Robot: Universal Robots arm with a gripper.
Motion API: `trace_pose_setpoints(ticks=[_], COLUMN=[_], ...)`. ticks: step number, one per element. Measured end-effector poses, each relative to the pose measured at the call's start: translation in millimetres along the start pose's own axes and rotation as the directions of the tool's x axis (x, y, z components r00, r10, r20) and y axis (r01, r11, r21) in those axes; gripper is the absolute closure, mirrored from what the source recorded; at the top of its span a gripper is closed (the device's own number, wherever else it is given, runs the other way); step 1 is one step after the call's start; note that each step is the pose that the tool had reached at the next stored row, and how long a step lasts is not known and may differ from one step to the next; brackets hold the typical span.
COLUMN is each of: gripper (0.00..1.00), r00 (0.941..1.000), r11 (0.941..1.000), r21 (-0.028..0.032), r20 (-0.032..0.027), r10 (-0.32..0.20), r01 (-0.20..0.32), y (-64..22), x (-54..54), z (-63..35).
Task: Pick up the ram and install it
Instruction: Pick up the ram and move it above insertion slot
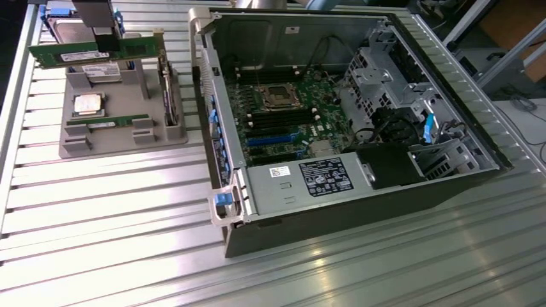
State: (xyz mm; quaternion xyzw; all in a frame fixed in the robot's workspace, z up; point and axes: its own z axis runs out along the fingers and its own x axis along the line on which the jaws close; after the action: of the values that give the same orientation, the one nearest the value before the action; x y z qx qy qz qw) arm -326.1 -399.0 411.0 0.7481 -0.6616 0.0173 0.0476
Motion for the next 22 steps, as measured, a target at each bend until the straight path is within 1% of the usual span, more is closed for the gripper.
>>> trace_pose_setpoints(ticks=[9,16,22], gripper=[0.86,0.86,0.86], r00=[1.0,1.0,0.9999], r11=[1.0,1.0,1.0], r21=[-0.0007,-0.001,-0.0013], r20=[-0.0057,-0.0085,-0.0108], r10=[0.0,0.0,0.0], r01=[0.0,0.0,0.0], y=[-10.9,-17.4,-25.8], x=[1.4,2.2,3.2], z=[-0.4,-0.6,-1.0])
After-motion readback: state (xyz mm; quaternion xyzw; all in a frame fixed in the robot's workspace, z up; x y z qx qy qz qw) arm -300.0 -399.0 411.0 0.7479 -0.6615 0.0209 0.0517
